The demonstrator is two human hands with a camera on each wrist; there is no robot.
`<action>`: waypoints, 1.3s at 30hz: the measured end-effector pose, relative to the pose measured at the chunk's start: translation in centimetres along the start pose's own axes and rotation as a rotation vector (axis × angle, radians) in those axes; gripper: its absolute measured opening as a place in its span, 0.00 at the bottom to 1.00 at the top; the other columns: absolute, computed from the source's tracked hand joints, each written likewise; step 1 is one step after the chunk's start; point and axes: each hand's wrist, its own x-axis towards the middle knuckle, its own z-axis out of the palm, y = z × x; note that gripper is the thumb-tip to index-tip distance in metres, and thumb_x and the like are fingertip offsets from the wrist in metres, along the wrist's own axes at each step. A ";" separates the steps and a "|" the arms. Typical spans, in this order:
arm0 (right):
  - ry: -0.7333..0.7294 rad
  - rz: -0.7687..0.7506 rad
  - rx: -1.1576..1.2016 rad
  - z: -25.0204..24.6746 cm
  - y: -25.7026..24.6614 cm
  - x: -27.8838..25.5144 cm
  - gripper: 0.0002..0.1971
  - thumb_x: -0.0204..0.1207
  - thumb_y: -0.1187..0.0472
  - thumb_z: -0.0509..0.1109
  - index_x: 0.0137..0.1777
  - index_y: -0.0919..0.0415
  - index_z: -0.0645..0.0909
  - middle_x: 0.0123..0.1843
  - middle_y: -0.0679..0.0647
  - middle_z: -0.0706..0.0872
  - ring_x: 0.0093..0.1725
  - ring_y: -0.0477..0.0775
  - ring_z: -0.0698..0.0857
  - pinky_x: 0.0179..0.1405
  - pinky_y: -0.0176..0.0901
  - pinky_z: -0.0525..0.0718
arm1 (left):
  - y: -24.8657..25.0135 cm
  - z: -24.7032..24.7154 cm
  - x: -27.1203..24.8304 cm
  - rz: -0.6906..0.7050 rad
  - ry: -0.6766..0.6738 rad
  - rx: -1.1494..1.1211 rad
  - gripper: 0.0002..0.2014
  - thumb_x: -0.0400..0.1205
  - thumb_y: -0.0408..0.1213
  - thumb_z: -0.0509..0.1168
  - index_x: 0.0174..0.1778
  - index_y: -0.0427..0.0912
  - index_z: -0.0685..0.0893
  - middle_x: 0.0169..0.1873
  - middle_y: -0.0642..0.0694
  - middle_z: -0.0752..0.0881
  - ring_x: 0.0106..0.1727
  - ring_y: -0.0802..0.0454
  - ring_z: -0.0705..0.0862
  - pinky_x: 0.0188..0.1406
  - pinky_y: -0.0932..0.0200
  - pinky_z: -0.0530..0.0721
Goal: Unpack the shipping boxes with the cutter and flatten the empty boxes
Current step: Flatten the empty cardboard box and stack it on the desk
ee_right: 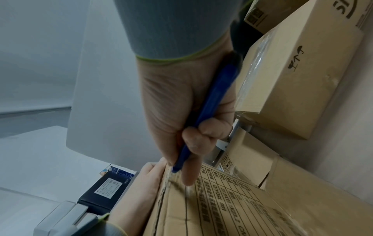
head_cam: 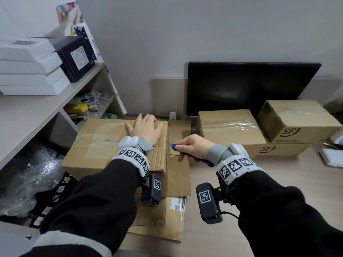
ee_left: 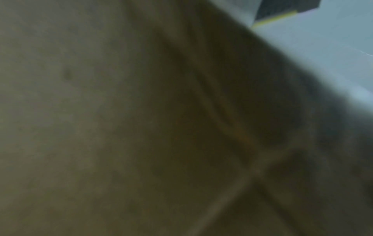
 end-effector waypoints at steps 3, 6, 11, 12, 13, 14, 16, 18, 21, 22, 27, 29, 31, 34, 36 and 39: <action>-0.014 -0.006 0.011 0.5 0.3 -0.2 0.09 0.84 0.58 0.62 0.46 0.52 0.84 0.28 0.46 0.87 0.17 0.46 0.67 0.19 0.36 0.67 | -0.1 -0.1 0.0 -0.001 0.001 0.003 0.17 0.85 0.53 0.51 0.65 0.51 0.75 0.74 0.54 0.72 0.83 0.48 0.57 0.75 0.27 0.48; -0.046 0.003 -0.002 0.2 0.3 -0.5 0.08 0.83 0.57 0.63 0.52 0.52 0.84 0.31 0.47 0.88 0.19 0.47 0.68 0.18 0.35 0.68 | 0.0 -0.2 -0.2 0.003 0.002 0.007 0.17 0.85 0.53 0.51 0.66 0.51 0.75 0.74 0.53 0.73 0.83 0.48 0.57 0.76 0.28 0.48; 0.111 -0.018 0.058 -1.0 0.0 0.1 0.08 0.84 0.58 0.60 0.52 0.57 0.81 0.34 0.52 0.87 0.16 0.44 0.69 0.15 0.33 0.68 | 0.2 -0.7 -0.5 0.021 -0.027 0.017 0.20 0.86 0.54 0.52 0.69 0.50 0.74 0.75 0.52 0.71 0.83 0.49 0.56 0.77 0.29 0.48; 0.194 -0.021 0.059 -1.3 -0.2 0.4 0.09 0.85 0.58 0.58 0.53 0.59 0.79 0.34 0.52 0.86 0.15 0.44 0.70 0.15 0.33 0.68 | 0.2 -0.9 -0.7 0.043 -0.060 0.010 0.21 0.85 0.54 0.52 0.71 0.51 0.73 0.76 0.52 0.71 0.83 0.50 0.56 0.77 0.29 0.47; 0.265 -0.013 0.055 -1.6 -0.3 0.8 0.09 0.85 0.59 0.56 0.54 0.61 0.77 0.34 0.51 0.85 0.16 0.44 0.71 0.14 0.33 0.68 | 0.4 -1.0 -0.9 0.081 -0.110 -0.007 0.22 0.85 0.55 0.52 0.73 0.51 0.72 0.78 0.52 0.69 0.84 0.51 0.55 0.77 0.30 0.46; 0.318 -0.004 0.055 -1.7 -0.7 1.2 0.09 0.86 0.59 0.54 0.54 0.60 0.75 0.36 0.50 0.84 0.18 0.44 0.74 0.15 0.34 0.69 | 0.2 -1.1 -1.1 0.125 -0.164 -0.033 0.24 0.86 0.55 0.52 0.76 0.51 0.70 0.79 0.52 0.67 0.84 0.52 0.54 0.78 0.31 0.45; 0.370 -0.014 0.063 -1.6 -2.1 2.2 0.09 0.86 0.59 0.52 0.54 0.59 0.73 0.41 0.50 0.82 0.28 0.45 0.77 0.22 0.36 0.72 | -1.0 -2.1 -1.5 0.195 -0.216 -0.127 0.26 0.86 0.54 0.53 0.79 0.50 0.68 0.82 0.51 0.61 0.84 0.51 0.56 0.81 0.35 0.49; 0.377 -0.041 0.022 -1.1 -3.8 3.3 0.09 0.85 0.60 0.52 0.52 0.59 0.74 0.40 0.50 0.78 0.38 0.51 0.76 0.34 0.39 0.73 | -3.4 -3.7 -1.9 0.169 -0.141 -0.223 0.27 0.85 0.53 0.57 0.80 0.48 0.67 0.83 0.49 0.59 0.83 0.49 0.59 0.80 0.38 0.57; 0.295 -0.070 -0.090 0.5 -6.2 5.2 0.13 0.84 0.61 0.53 0.55 0.66 0.78 0.47 0.56 0.78 0.51 0.56 0.74 0.48 0.43 0.68 | -8.8 -6.0 -3.2 -0.043 -0.008 -0.128 0.28 0.84 0.54 0.59 0.80 0.49 0.66 0.83 0.47 0.58 0.84 0.45 0.55 0.80 0.36 0.54; 0.250 -0.064 -0.147 1.2 -6.8 5.8 0.14 0.84 0.62 0.53 0.58 0.66 0.78 0.54 0.59 0.79 0.54 0.57 0.74 0.51 0.43 0.68 | -10.9 -6.6 -3.9 -0.146 0.008 -0.084 0.29 0.83 0.55 0.59 0.79 0.49 0.66 0.83 0.46 0.57 0.84 0.43 0.53 0.80 0.35 0.52; 0.209 0.024 -0.379 3.6 -7.8 7.3 0.19 0.86 0.57 0.52 0.73 0.63 0.72 0.72 0.63 0.76 0.71 0.63 0.74 0.65 0.46 0.70 | -17.4 -7.6 -7.7 -0.669 -0.066 -0.183 0.45 0.80 0.62 0.60 0.79 0.27 0.58 0.75 0.29 0.67 0.74 0.33 0.70 0.70 0.46 0.72; 0.275 0.041 -0.437 3.6 -8.0 7.4 0.20 0.86 0.57 0.50 0.72 0.65 0.71 0.71 0.65 0.77 0.70 0.65 0.75 0.63 0.47 0.72 | -17.7 -7.3 -8.3 -0.717 -0.121 -0.257 0.47 0.81 0.64 0.57 0.79 0.25 0.55 0.73 0.29 0.72 0.71 0.34 0.75 0.65 0.47 0.75; 0.351 0.073 -0.457 3.0 -8.2 7.2 0.19 0.86 0.58 0.50 0.70 0.69 0.70 0.69 0.68 0.78 0.67 0.67 0.77 0.59 0.49 0.73 | -17.3 -7.1 -8.1 -0.661 -0.131 -0.249 0.43 0.82 0.64 0.55 0.77 0.27 0.59 0.69 0.29 0.75 0.67 0.33 0.78 0.60 0.47 0.78; 0.346 0.145 -0.445 1.7 -8.2 6.2 0.19 0.86 0.59 0.51 0.68 0.72 0.71 0.65 0.69 0.80 0.60 0.67 0.82 0.49 0.46 0.76 | -16.5 -7.4 -7.0 -0.552 -0.064 -0.221 0.36 0.83 0.61 0.56 0.73 0.32 0.66 0.65 0.31 0.78 0.64 0.34 0.80 0.57 0.47 0.79; 0.217 0.175 -0.393 1.4 -8.1 5.1 0.17 0.85 0.60 0.53 0.65 0.70 0.75 0.58 0.68 0.84 0.49 0.64 0.86 0.37 0.40 0.78 | -15.4 -7.7 -5.9 -0.474 -0.018 -0.263 0.36 0.82 0.60 0.59 0.78 0.37 0.63 0.71 0.32 0.75 0.69 0.34 0.77 0.64 0.46 0.78; 0.119 0.254 -0.246 0.9 -7.4 3.1 0.12 0.85 0.62 0.54 0.42 0.63 0.75 0.36 0.60 0.82 0.29 0.57 0.84 0.21 0.36 0.81 | -12.2 -8.1 -3.6 -0.269 -0.010 -0.324 0.42 0.81 0.54 0.65 0.84 0.41 0.52 0.81 0.36 0.61 0.80 0.39 0.63 0.76 0.48 0.66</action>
